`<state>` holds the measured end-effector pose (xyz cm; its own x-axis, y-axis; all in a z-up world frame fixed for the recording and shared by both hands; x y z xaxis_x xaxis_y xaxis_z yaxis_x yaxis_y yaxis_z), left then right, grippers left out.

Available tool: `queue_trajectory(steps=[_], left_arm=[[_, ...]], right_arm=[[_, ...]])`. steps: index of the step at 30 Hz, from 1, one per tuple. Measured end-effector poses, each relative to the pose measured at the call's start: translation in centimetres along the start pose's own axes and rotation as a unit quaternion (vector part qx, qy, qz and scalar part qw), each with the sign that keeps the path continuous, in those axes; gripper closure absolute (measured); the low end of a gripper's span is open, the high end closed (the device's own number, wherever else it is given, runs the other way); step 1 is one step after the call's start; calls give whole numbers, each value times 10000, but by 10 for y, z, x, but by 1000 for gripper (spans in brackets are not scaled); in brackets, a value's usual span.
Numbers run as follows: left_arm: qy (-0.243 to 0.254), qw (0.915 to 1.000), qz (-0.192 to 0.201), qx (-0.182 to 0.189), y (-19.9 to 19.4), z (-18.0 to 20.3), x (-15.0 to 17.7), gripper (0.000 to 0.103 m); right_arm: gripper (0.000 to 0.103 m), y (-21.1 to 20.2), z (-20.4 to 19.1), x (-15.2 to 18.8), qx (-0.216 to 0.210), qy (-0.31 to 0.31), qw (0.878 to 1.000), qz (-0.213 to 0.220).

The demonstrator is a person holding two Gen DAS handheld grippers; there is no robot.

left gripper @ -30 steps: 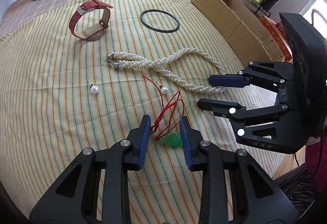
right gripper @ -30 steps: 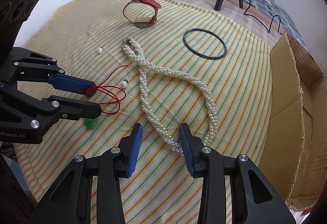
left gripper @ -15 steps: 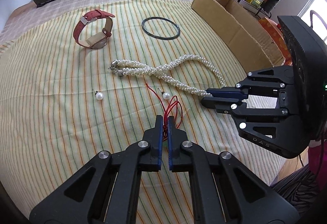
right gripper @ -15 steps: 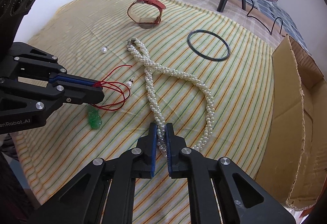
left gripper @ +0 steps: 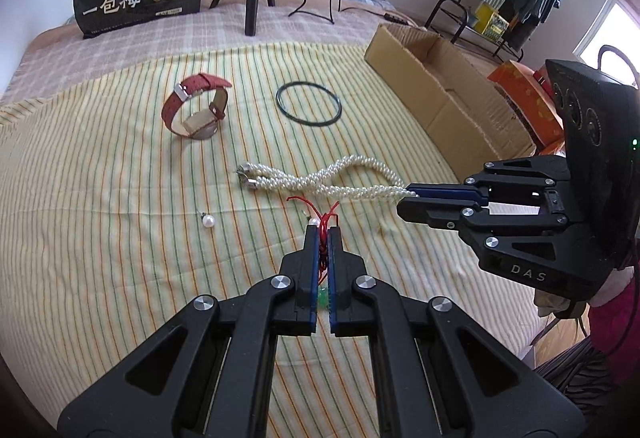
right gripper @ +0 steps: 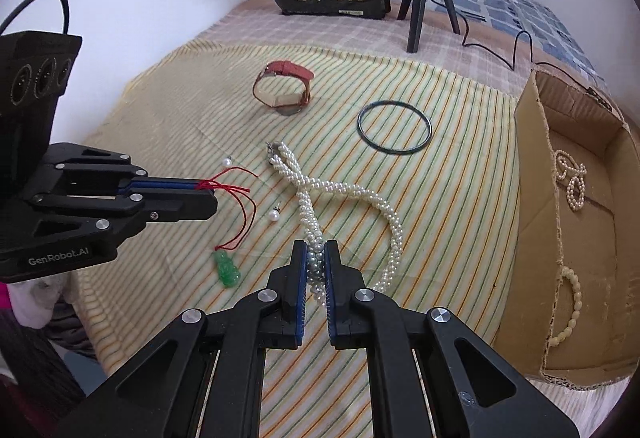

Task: Organize jewelry
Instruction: 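Close the left tool on the red cord with jade pendant while the right tool grips the pearl necklace, then lift the jade pendant cord with the left tool while the right tool carries the necklace over the box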

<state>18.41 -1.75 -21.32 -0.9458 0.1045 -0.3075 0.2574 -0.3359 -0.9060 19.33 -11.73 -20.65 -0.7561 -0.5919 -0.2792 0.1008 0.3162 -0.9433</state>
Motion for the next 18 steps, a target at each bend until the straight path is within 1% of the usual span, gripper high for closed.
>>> queue_trajectory(steps=[8,14,18], left_arm=[[19,9993,338,133,-29,9,-6,102],[33,9977,611,281,-53,18,-12,102],[89,9968,721,345,-62,25,-14,102]], right_arm=[[96,-34,-1,-7,-14,133,9987,491],[96,-64,-3,-11,-42,244,9956,905],[96,-83,-5,-12,-36,284,9928,1161]])
Point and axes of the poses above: each gripper's, at about its wrist camera, not at the fingertips, and y roughly the way its jaws point, z to its right, x to its underside, the point moved 8 cm from there along y, roughly the way its jaws point, and after that the axes turned 14 degrees about -z, right-handed, at the moved point
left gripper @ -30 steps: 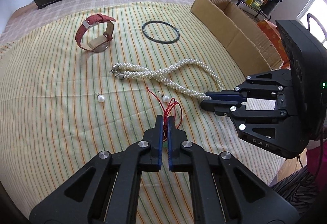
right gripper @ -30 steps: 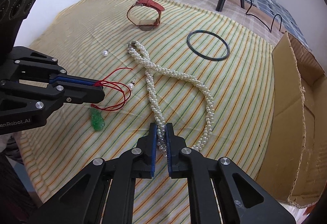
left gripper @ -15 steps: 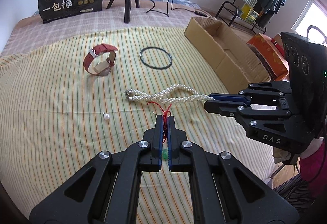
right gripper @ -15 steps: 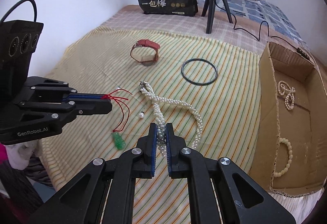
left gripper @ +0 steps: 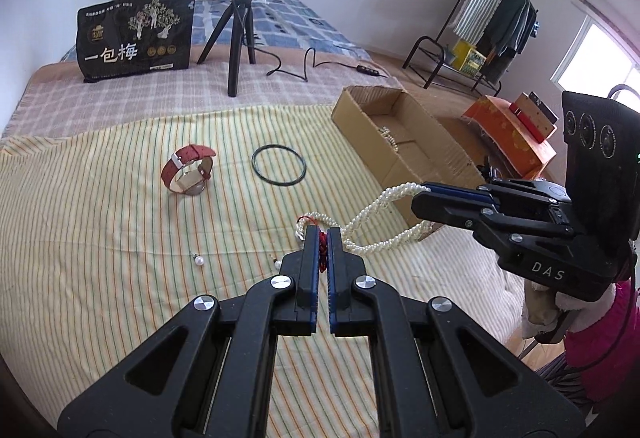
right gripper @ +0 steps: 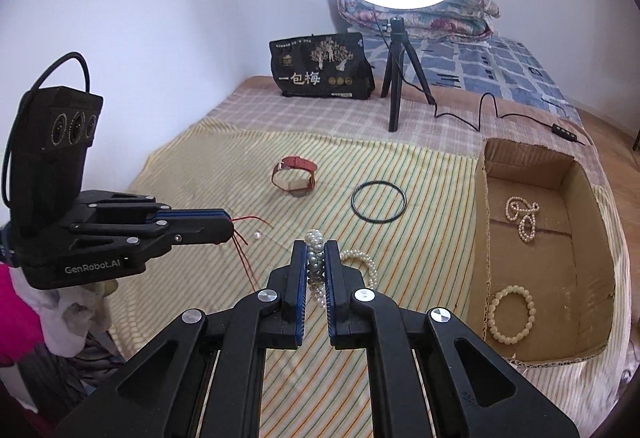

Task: Organize jewelry
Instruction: 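Lift the jade pendant cord with the left tool while the right tool carries the necklace over the box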

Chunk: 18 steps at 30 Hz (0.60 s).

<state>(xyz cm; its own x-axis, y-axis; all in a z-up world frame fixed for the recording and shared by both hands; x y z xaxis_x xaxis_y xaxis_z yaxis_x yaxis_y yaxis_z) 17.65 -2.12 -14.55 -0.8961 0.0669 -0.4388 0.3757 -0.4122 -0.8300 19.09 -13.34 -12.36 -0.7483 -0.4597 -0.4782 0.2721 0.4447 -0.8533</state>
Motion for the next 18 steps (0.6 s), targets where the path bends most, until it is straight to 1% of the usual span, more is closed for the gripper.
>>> queue_trajectory(steps=[7,18], left_arm=[[101,9998,157,72,-13,12,-3,102],[202,9976,585,313,-42,38,-30,102]], right_arm=[[96,-26,0,-7,-9,56,9994,342],[96,-73,19,-17,-3,298,9952,929]])
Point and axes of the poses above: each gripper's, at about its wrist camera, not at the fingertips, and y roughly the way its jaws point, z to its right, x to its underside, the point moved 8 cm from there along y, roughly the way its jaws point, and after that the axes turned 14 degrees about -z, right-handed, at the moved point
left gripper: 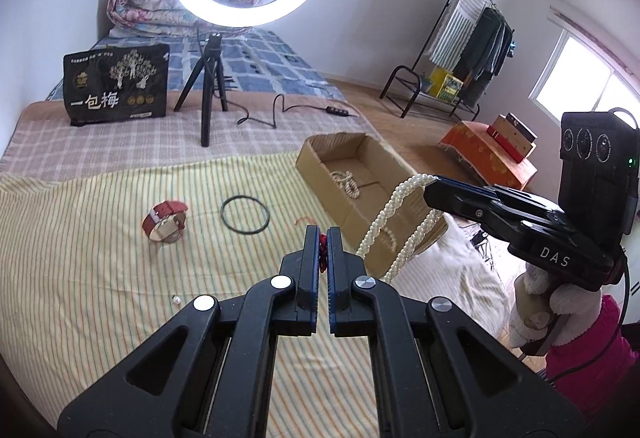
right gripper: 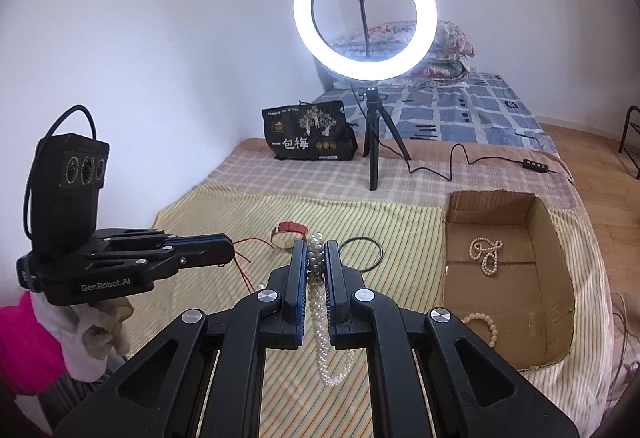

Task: Organize jewelry
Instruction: 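Lift the jade pendant cord with the left tool while the right tool carries the necklace over the box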

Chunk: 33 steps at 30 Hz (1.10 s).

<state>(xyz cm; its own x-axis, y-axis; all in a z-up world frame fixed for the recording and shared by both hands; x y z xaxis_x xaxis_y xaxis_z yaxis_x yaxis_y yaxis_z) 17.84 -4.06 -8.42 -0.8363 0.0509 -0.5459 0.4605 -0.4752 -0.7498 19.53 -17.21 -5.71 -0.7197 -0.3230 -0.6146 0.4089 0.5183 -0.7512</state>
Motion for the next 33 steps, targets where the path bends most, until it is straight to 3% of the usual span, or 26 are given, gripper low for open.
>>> queue_trajectory(steps=[16,33], left_arm=[[366,9986,269,265,2,52,-54,102],[724,9969,178,256,63,97,-123,102]], right_arm=[[96,-66,70,-19,519,661,9952,508],[96,-76,151,1,1433,1160,9828,94]])
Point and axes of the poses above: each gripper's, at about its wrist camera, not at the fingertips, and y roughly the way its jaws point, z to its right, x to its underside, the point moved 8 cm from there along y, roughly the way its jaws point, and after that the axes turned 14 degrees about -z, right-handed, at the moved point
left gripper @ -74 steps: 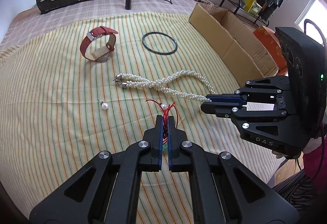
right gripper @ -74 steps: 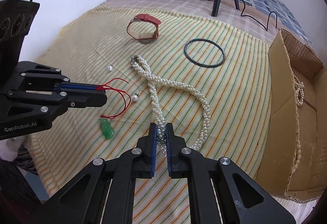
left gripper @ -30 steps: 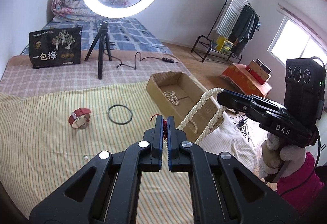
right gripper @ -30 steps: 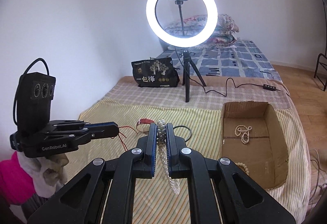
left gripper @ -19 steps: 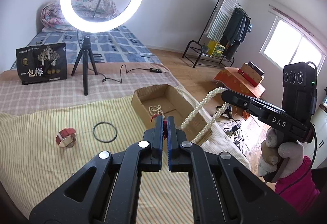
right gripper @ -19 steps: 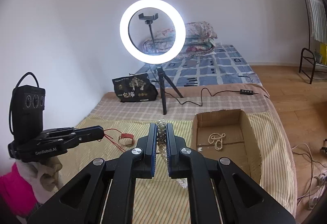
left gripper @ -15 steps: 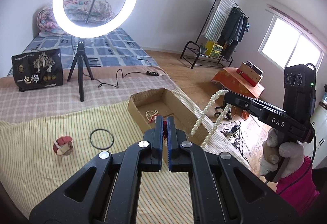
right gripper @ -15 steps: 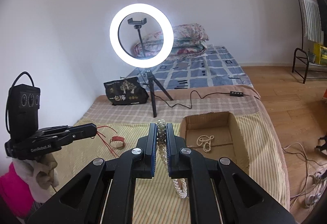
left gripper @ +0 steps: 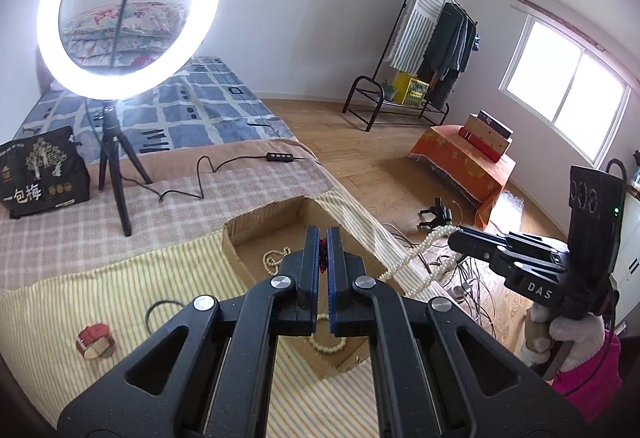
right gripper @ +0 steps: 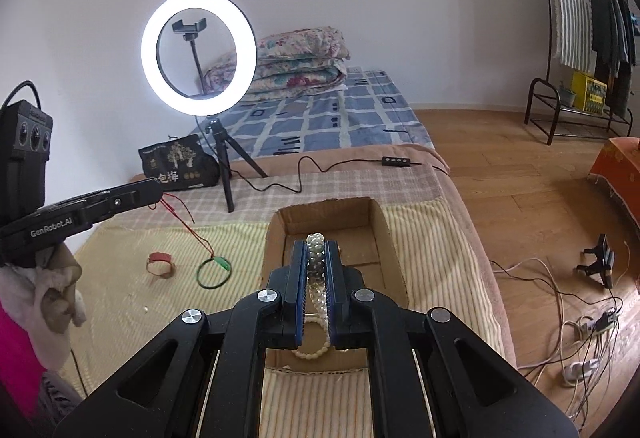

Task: Organize jewelry
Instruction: 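Lift the jade pendant cord with the left tool while the right tool carries the necklace over the box, then lower the jade cord and pearl necklace into the box and open both tools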

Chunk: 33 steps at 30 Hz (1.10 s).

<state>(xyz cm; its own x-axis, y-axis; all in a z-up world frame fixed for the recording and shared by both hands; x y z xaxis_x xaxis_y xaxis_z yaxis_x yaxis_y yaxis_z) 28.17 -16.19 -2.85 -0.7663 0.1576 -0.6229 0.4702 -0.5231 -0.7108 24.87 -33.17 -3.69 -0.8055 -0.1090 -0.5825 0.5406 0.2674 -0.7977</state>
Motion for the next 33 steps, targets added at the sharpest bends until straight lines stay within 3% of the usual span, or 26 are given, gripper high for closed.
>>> queue_trajectory(steps=[6,16,31,32,33], left_arm=[[49,9999,-152,32,34,11,-12,102],[-24,9982,-600,-55,92,10,-7,102],[-107,9960,-809,-351,110,-9,-1,102],[-97,9960,-811,-358,109,-9,0,99],[-87,9961,-805,-355,108,-8,0,89]], right_arm=[[96,4,16,3,37,114,9999,-68],[96,35,31,18,70,175,9985,-510],[96,47,35,21,79,204,9978,-622],[91,47,34,21,107,191,9979,-614],[75,47,34,21,179,182,9978,-610]])
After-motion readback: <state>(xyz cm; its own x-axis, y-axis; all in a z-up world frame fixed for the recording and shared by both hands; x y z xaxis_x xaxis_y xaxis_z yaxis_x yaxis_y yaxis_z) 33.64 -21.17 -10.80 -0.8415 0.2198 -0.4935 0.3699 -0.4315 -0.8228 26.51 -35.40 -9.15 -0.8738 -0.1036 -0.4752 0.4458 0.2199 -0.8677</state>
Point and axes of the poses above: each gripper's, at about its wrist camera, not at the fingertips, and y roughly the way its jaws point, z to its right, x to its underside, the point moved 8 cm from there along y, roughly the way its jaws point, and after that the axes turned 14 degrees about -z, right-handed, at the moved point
